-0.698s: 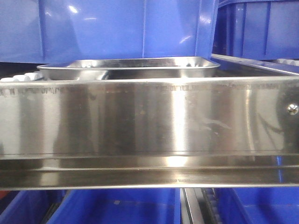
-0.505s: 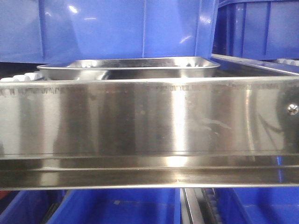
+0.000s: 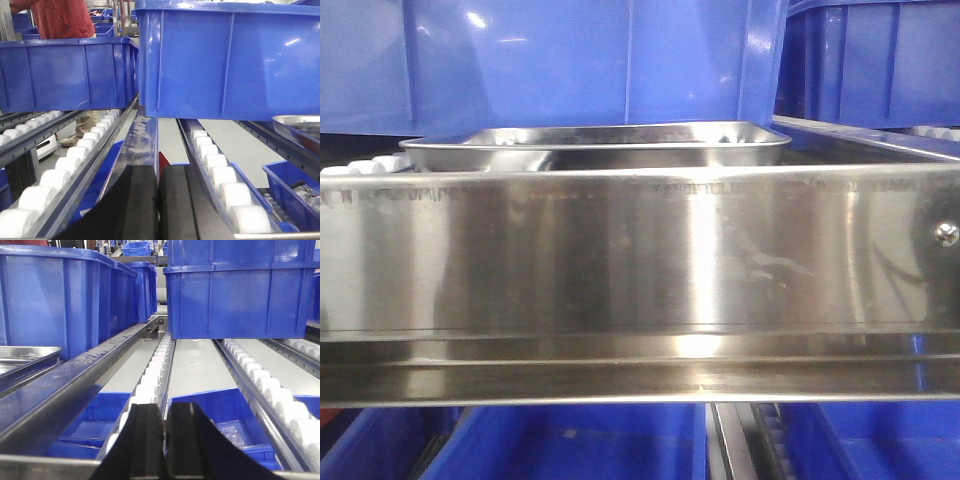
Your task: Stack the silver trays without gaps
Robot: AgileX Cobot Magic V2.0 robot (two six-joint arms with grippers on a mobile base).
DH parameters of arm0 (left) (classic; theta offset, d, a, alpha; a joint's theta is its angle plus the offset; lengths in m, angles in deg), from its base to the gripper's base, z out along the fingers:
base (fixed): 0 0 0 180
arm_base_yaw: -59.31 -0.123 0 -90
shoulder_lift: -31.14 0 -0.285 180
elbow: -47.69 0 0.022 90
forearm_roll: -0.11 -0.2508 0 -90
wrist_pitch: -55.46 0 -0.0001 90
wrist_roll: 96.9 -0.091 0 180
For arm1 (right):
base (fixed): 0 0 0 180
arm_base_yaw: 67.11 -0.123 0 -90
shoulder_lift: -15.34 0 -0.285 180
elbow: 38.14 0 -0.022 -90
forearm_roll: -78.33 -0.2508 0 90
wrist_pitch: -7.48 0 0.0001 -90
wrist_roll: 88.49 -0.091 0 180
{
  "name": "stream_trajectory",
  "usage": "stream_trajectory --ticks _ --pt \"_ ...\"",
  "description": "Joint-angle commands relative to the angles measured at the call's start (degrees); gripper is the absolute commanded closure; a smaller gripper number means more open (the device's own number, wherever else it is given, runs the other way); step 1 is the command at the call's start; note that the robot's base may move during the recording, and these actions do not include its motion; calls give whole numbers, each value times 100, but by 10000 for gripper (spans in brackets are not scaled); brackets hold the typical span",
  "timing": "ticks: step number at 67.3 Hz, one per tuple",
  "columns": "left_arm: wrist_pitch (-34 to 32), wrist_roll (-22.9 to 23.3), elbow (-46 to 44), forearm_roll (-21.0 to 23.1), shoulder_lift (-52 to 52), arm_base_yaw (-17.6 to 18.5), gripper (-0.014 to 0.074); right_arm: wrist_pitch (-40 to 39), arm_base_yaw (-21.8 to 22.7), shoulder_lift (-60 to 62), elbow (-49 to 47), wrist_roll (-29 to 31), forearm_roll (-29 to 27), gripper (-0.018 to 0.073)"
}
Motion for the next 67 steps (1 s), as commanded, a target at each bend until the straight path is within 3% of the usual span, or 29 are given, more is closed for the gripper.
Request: stream_trajectory --ticks 1,10,20,25,34,43,61,67 --pt "-208 0 -11 -23 25 26 606 -132 9 23 -2 18 -9 577" --pt "-457 0 -11 -65 25 26 606 -403 9 23 -2 18 -9 577" --pt "-970 0 -11 -54 25 26 606 -2272 9 23 -2 18 -9 577" --pt "-971 0 -216 -21 25 26 606 -2460 -1 23 -68 8 -9 577" --pt "-490 0 -989 28 25 26 606 -1172 -15 23 -1032 -5 -9 577" --pt "543 0 -1992 28 -162 26 606 364 -15 -177 -2151 -5 -9 577" --pt "2609 0 -3515 28 -1735 26 606 1725 -15 -2138 -3581 -5 -19 577" --pt "3169 0 -3920 28 -2445 26 606 2506 -15 -2931 -4101 -5 -19 577"
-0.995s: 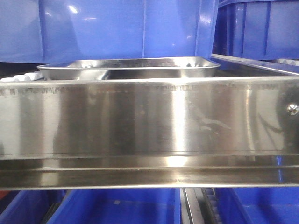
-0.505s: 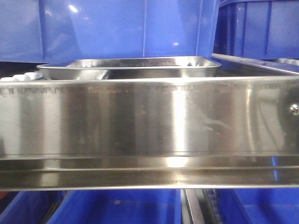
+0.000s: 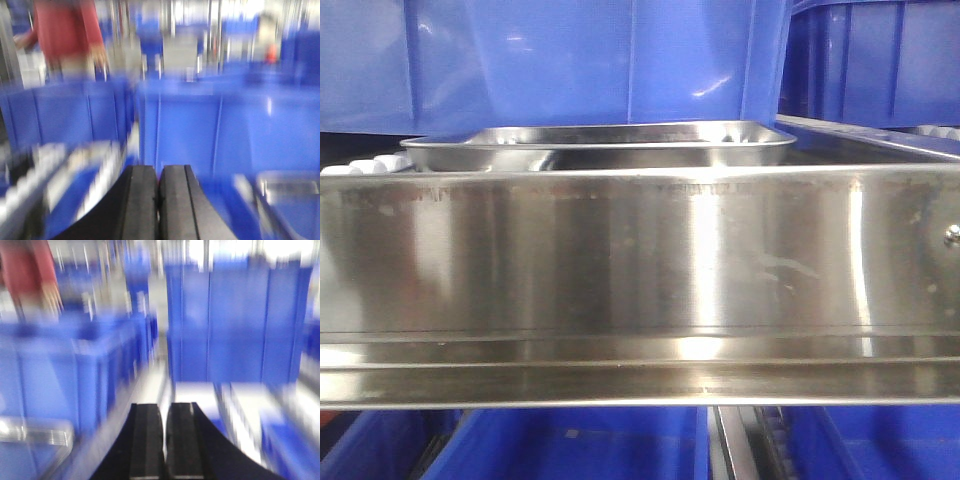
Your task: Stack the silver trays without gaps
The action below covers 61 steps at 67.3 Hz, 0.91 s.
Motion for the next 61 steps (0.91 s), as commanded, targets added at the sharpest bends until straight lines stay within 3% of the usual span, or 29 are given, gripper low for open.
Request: stream_trajectory --ticks 1,10,26,36,42,50,55,61 --pt "696 0 -420 27 -645 26 606 705 -4 -734 -551 5 -19 577" --pt "1289 0 -837 5 -1449 26 606 1703 -4 -1705 -1197 5 -19 577" --pt "1044 0 -863 17 -2090 26 606 1126 -4 -2589 -1343 5 -112 577" --pt "327 0 -865 43 -2288 26 606 1018 -4 -2853 -1343 5 -387 577" --pt "394 0 -997 308 -2521 26 606 964 -4 -2983 -1398 5 -426 577" --pt "874 32 -1370 950 -2981 26 606 1861 -171 -3275 -1774 -11 -426 573" --pt "888 59 -1672 1061 -3237 110 608 1987 -360 -3427 -1990 -294 -371 573" --pt "1030 427 -2037 936 -3540 328 610 2021 -688 -3647 -2207 -1024 -6 573"
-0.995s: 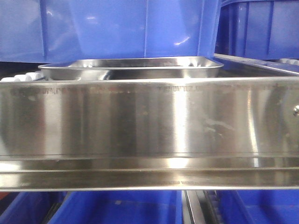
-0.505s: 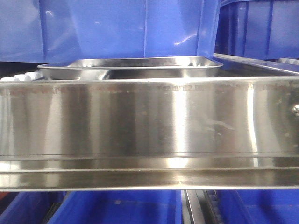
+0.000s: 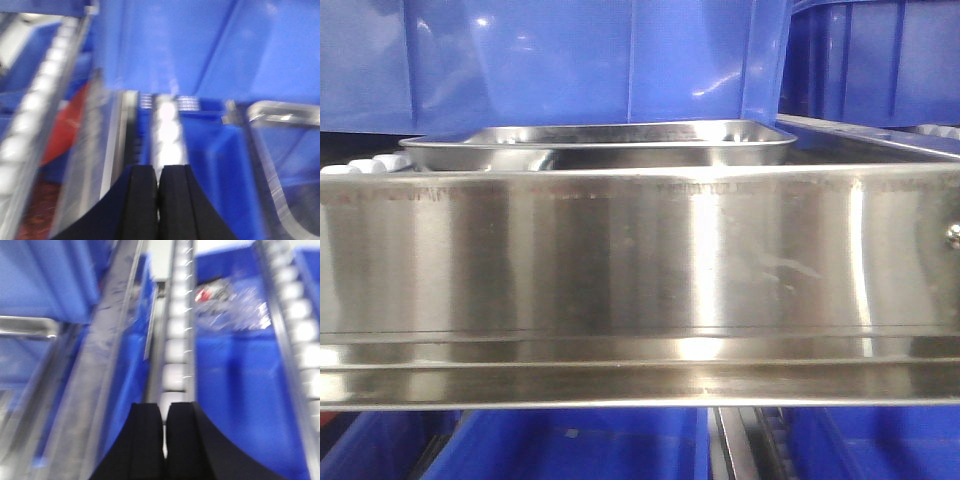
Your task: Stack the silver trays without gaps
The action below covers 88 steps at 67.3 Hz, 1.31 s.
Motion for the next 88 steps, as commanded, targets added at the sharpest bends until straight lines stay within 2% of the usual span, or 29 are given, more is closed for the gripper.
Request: stream_trajectory --ticks 1,5,7,14,19,23,29,39,50,63,88 --pt "87 392 -394 -39 -283 235 610 65 -310 -220 -244 -661 390 573" --pt "242 864 -619 -303 -550 474 610 205 -548 -424 -371 -1200 702 573" --pt "294 1265 -702 -476 -667 635 610 339 -693 -570 -432 -1397 786 573" --pt "521 2388 -961 -1355 -1063 1131 610 798 -1034 -1022 -708 -2006 954 573" --pt "870 3051 -1180 -1964 -1375 1572 610 1295 -1190 -1407 -1077 -2248 968 573" --pt "1289 3357 -1369 -2364 -1656 1910 610 1569 -1290 -1675 -1416 -2275 968 573" --pt "1744 3386 -1693 -2442 -2102 2290 610 1795 -1413 -2043 -1814 -2297 968 573" --pt "2293 3198 -2265 -2402 -2780 2597 610 2257 -1644 -2469 -2356 -2369 968 573" --pt "2552 2850 -2837 -1937 -3388 2630 610 2255 -1929 -2817 -2685 -2436 968 573" --pt "2552 2840 -3188 -1603 -3788 2619 610 2117 -2091 -3234 -2786 -2571 968 573" --pt "2541 2840 -3196 -1580 -4086 2619 610 1871 -2178 -3583 -2786 -2593 968 573"
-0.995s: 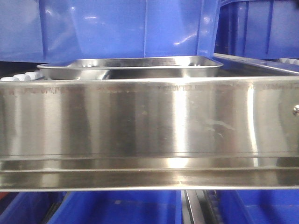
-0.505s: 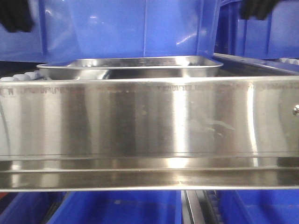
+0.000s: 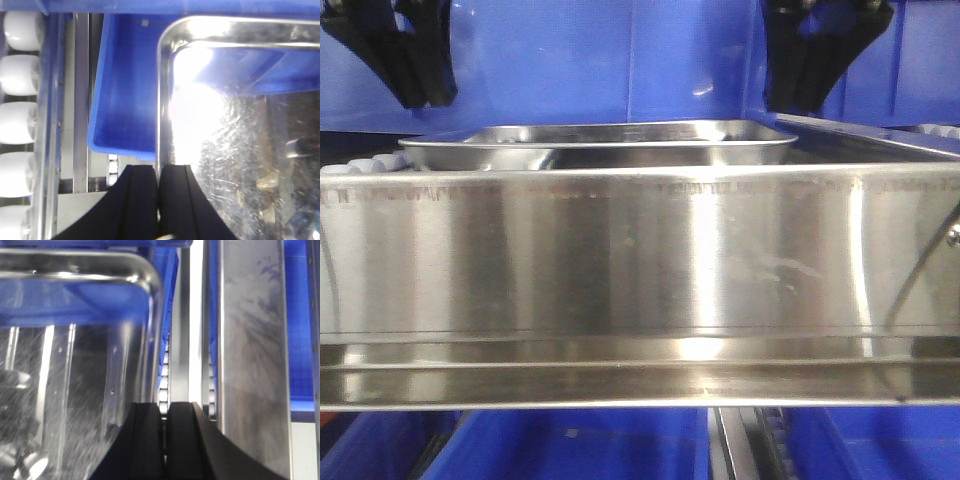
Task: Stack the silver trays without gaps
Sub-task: 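Lower both grippers onto opposite rims of the silver tray and close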
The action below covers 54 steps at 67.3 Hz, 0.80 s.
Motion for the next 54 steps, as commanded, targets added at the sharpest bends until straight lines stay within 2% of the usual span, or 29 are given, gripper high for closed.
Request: stream_trajectory --ticks 1,17,29,38,54 --pt "-10 -18 -43 29 -18 29 610 -150 -6 5 -54 -12 90 573" --pt "-47 70 -43 -251 -18 29 587 -267 -6 -66 -54 -20 80 559" --pt "-89 80 -43 -239 -96 29 415 -281 -6 -137 -54 -55 57 380" --pt "-107 80 -43 -226 -245 29 304 -333 -6 -137 -54 -55 57 316" --pt "-283 80 -32 -63 -503 29 309 -454 -6 -271 -54 -90 29 315"
